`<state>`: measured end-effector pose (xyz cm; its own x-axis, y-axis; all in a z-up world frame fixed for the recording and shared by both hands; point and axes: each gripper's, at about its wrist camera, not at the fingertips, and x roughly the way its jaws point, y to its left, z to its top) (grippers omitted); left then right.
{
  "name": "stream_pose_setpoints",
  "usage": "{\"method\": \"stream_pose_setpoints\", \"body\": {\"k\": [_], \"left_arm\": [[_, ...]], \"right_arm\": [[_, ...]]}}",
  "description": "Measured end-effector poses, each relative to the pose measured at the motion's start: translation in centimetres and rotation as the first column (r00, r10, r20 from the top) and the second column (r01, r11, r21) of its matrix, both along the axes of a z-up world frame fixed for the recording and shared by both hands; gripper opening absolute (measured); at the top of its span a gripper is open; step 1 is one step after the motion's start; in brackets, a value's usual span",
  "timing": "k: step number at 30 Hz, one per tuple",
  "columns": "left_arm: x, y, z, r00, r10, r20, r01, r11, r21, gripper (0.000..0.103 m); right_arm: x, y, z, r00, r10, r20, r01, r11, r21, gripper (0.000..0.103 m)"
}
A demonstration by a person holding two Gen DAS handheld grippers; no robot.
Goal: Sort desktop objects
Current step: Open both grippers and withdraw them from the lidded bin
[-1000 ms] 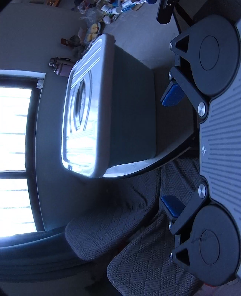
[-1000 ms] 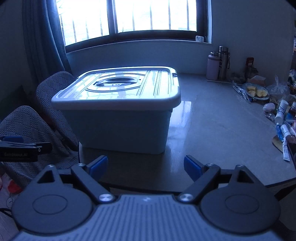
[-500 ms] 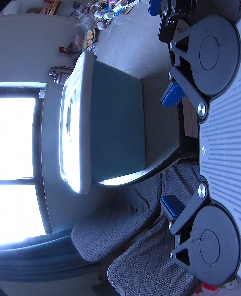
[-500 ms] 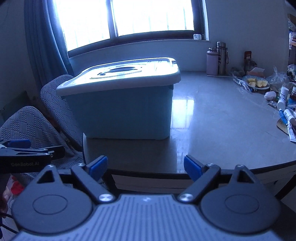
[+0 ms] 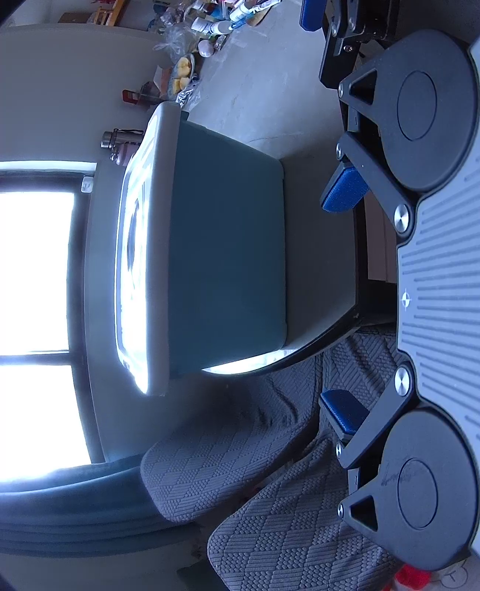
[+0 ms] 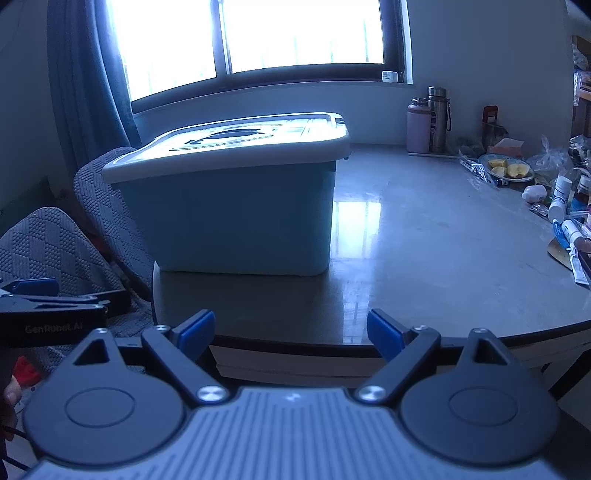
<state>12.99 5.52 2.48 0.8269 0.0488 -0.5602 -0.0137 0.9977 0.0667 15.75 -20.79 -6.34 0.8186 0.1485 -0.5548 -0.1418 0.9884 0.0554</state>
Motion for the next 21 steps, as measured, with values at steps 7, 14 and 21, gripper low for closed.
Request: {"method": "stream_pose_setpoints", "body": {"k": [7,14,21], "left_arm": [[-0.1,-0.6,-0.5,1.0,-0.003,-0.009,0.004,1.0,0.013,0.103],[-0.1,-1.0,-0.4,1.0,-0.001,-0.004,0.001,1.0,0.016,0.103],[0.0,-1.2,-0.3,1.0,0.005,-0.007,-0.004,1.0,0.008,0.103]], "right_arm": [[-0.1,-0.2,-0.5,1.0,0.001,-0.002,-0.001,1.0,0.018,0.09],[-0.1,-0.4,-0.6,1.0,-0.002,-0.001,0.002,1.0,0.025,0.09],[0.0,-0.7,-0.5,1.0,0.005,-0.001,-0.005,1.0,0.027,0.09]]}}
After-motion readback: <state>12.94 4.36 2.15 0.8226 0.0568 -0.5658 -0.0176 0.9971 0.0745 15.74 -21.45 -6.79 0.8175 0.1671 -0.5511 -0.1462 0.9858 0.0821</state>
